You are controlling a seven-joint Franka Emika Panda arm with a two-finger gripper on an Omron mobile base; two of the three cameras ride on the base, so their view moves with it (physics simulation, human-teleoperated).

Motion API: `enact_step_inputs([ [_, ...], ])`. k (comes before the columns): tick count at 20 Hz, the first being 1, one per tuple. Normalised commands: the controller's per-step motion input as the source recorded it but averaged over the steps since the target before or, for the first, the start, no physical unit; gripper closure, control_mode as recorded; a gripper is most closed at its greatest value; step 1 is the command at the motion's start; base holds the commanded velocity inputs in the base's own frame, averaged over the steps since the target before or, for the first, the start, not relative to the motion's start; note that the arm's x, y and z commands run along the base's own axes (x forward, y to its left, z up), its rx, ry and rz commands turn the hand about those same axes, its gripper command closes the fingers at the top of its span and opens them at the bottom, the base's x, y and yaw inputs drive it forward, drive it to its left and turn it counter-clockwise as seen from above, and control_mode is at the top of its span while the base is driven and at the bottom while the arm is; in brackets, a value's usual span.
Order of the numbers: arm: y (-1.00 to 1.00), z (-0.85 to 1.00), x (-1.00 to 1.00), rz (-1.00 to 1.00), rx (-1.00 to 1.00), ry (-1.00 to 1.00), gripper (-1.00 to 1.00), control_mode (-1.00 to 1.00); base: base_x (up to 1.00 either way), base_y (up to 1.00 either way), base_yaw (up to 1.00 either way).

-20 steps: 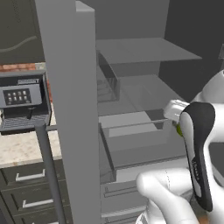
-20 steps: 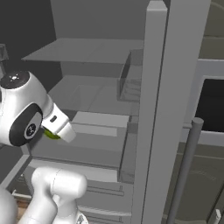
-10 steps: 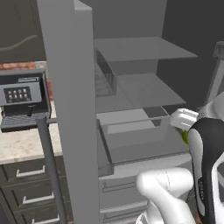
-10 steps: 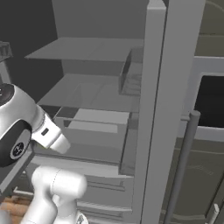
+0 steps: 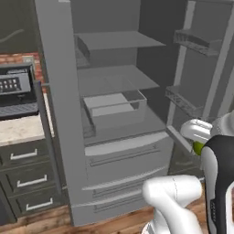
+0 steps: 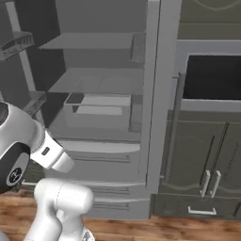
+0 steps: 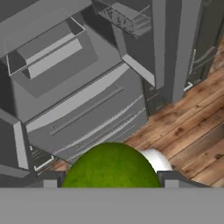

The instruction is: Gather the lime and corn from the fridge and place them on a tray on the dining counter. Then gather the steaks from the fridge and place them on the other tray.

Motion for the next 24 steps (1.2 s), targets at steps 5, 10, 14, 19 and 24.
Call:
enact_step_inputs([
  [5, 0.00, 0.00, 0.00, 0.00, 0.00, 0.00, 1.00, 1.00, -0.52, -0.01, -0.51],
  [10, 0.00, 0.00, 0.00, 0.00, 0.00, 0.00, 1.00, 1.00, -0.53, -0.22, -0.52],
  [14, 0.00, 0.00, 0.00, 0.00, 0.00, 0.00, 1.00, 1.00, -0.23, -0.46, -0.53],
  [19, 0.00, 0.00, 0.00, 0.00, 0.00, 0.00, 1.00, 1.00, 0.05, -0.66, -0.56],
  [24, 0.00, 0.00, 0.00, 0.00, 0.00, 0.00, 1.00, 1.00, 0.31, -0.53, -0.58],
])
